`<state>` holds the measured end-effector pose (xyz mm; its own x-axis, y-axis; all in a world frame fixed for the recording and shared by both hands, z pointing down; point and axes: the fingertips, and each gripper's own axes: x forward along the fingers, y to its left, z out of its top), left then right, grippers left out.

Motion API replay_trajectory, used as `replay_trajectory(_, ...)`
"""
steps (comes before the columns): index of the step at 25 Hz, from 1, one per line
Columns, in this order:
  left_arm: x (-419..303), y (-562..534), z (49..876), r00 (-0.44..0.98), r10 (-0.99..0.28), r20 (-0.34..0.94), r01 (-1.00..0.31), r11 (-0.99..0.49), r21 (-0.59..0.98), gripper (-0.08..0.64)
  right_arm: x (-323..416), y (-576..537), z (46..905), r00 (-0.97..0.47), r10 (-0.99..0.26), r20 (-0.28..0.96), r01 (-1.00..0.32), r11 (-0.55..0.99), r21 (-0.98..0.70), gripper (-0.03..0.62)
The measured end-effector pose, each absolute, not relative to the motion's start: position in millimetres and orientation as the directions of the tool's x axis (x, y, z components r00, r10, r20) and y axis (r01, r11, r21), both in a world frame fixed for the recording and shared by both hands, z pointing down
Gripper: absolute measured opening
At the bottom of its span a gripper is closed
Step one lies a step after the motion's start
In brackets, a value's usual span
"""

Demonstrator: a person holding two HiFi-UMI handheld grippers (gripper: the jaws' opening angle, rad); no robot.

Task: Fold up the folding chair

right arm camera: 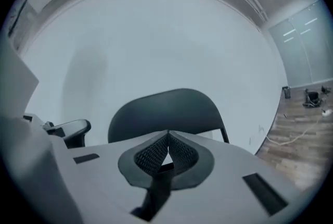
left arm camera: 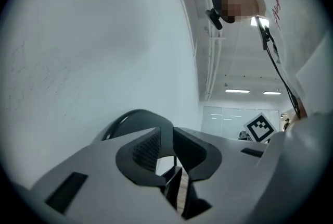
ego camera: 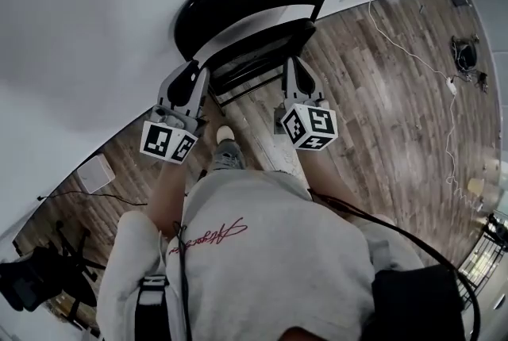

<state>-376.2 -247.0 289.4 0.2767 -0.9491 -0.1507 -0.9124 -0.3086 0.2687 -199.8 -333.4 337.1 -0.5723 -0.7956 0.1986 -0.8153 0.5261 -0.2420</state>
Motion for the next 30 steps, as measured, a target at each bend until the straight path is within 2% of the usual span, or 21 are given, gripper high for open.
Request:
replay_trajectory(2,-341.3,-234.5,270.5,0.283,-0.942,-0.182,-0.914,-0.322,0.248,0.058,-184.9,-308.0,313.6,-0.599,-0.788,0.144,-0.797,0.571,-0.195,0.017)
replay_trajectory(6,-277.7,-196.2,246.5,0.239,-0.951,-0.196,-0.94,-0.277,0.199,0.034,-147.9,-247.5,277.6,-0.656,-0.754,0.038,-0.752,0.649,-0.113,0.015)
replay_trajectory(10,-208.6,-134.5,236.5,0.174,-0.961,-0.215,-0.945,-0.225,0.238,0.017,-101.0,-171.3,248.1,-0.745,-0.666,-0.039,-0.663,0.746,-0.058,0.015)
replay_trajectory(16,-115.5,-56.9,229.7,0.153,-0.972,-0.177,-0.947,-0.195,0.255,0.017,-29.9,-101.8,219.4,-0.801,-0.594,-0.073,-0.585,0.803,-0.111,0.015)
replay_trajectory(21,-98.9,-22.1,199.9,0.14,-0.969,-0.205,-0.955,-0.187,0.231,0.018,-17.6,-73.4,207.6,-0.816,-0.572,-0.087,-0.565,0.82,-0.09,0.015)
replay_trajectory(30,-109.9,18.5,183.0,0.077,-0.964,-0.253,-0.959,-0.141,0.246,0.017,-30.9,-28.7,193.1,-0.847,-0.521,-0.104,-0.516,0.854,-0.07,0.015)
